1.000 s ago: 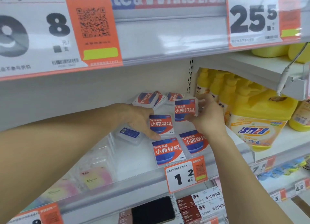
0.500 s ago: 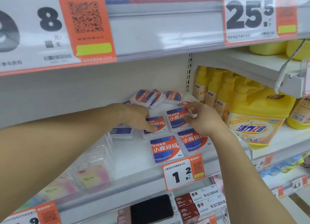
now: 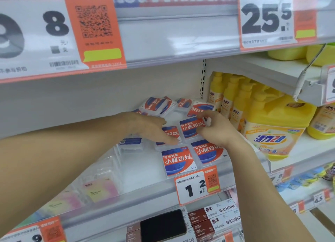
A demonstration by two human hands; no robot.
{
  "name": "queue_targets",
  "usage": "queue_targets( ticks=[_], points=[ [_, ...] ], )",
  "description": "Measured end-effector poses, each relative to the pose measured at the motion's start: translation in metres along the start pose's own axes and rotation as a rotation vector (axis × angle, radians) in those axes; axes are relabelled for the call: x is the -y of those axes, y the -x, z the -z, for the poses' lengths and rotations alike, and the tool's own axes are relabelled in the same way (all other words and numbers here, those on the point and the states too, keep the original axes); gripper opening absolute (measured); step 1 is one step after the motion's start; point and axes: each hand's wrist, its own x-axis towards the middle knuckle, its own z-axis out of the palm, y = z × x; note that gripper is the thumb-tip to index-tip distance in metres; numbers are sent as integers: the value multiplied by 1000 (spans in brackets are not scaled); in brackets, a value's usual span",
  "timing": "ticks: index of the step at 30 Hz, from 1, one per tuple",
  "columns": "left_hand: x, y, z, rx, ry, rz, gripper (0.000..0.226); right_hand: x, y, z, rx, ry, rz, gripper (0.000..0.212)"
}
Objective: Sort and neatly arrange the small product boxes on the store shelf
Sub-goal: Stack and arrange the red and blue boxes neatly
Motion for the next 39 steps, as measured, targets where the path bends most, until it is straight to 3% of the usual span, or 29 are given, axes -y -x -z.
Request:
queue_targets(
  ticks=[15, 26, 39],
  points=[
    [-8, 13, -7, 90, -94, -81, 89, -7, 9, 13, 41, 56, -11, 55],
    [-5, 13, -10, 72, -72, -78, 88, 3, 12, 12, 127, 261, -46, 51],
    [-7, 11, -11, 57, 11, -155, 73, -6, 11, 22, 111, 176, -194, 51]
  ],
)
